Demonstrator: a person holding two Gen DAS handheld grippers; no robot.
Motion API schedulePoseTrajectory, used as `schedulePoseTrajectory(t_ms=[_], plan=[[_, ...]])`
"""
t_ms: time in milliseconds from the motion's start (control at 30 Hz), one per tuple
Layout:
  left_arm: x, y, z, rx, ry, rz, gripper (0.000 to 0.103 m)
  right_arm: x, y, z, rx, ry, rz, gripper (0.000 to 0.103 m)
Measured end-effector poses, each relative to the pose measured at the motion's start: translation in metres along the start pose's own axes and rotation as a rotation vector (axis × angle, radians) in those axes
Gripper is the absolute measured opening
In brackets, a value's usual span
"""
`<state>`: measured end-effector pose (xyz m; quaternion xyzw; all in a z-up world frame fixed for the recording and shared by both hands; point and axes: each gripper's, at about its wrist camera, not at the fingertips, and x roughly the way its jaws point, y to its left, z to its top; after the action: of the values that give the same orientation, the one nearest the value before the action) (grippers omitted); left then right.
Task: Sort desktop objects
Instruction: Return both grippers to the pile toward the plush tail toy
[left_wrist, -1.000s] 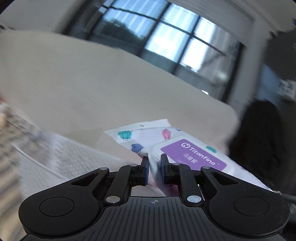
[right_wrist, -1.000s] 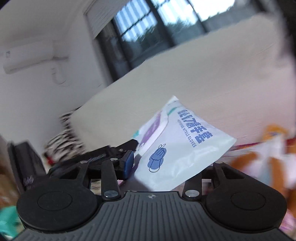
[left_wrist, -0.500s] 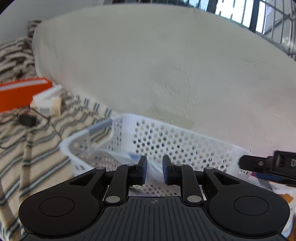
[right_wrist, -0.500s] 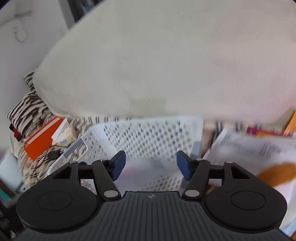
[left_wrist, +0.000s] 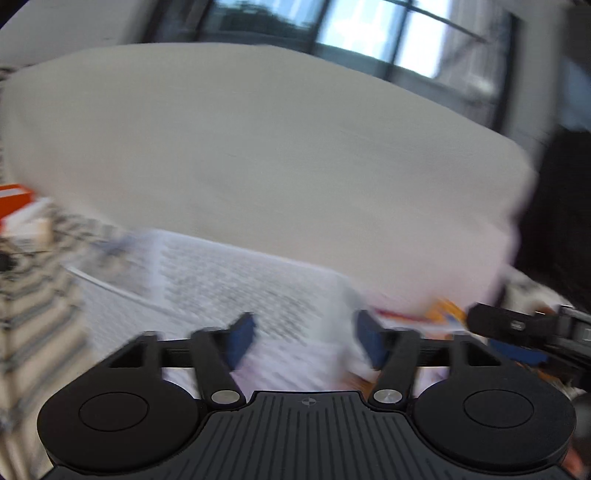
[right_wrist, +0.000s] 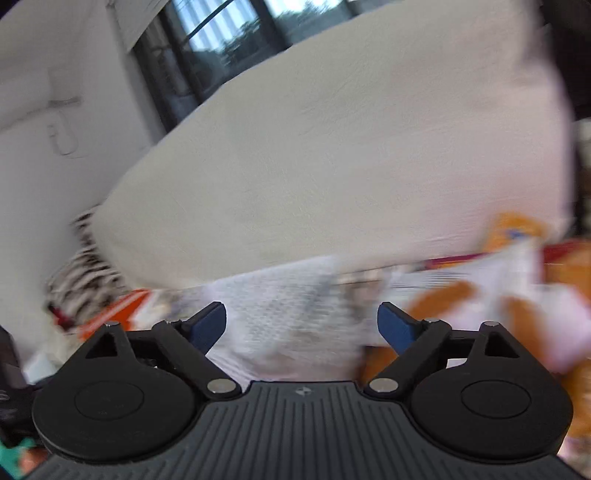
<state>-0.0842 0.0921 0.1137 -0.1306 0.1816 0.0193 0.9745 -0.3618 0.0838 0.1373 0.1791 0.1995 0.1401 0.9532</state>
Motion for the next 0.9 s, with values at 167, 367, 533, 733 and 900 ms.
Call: schedulePoseTrajectory(t_ms=[167,367,533,733,900], plan=[[0.03,-0.071,-0.059,0.134,0.094,-0.104,0.084,-0.028,-0.063,-0.043,0.134,0.01,-0.127,0.096],[0.068,-0.073,-0.099,0.191,0.141,-0.072,0.09,-0.022,-0.103,-0.07,0.27,0.008,-0.167,0.097],[0.082,-0.067,-0.089,0.167,0.127,-0.083,0.098,-0.006,-0.102,-0.063,0.235,-0.014,-0.184,0.098],[0.109,-0.072,-0.076,0.187,0.096,-0.025,0.099,0.017,-0.091,-0.057,0.187,-0.051,-0.286,0.098],[0.13,-0.083,-0.071,0.224,0.097,0.005,0.102,0.021,-0.089,-0.064,0.208,-0.059,-0.35,0.101]])
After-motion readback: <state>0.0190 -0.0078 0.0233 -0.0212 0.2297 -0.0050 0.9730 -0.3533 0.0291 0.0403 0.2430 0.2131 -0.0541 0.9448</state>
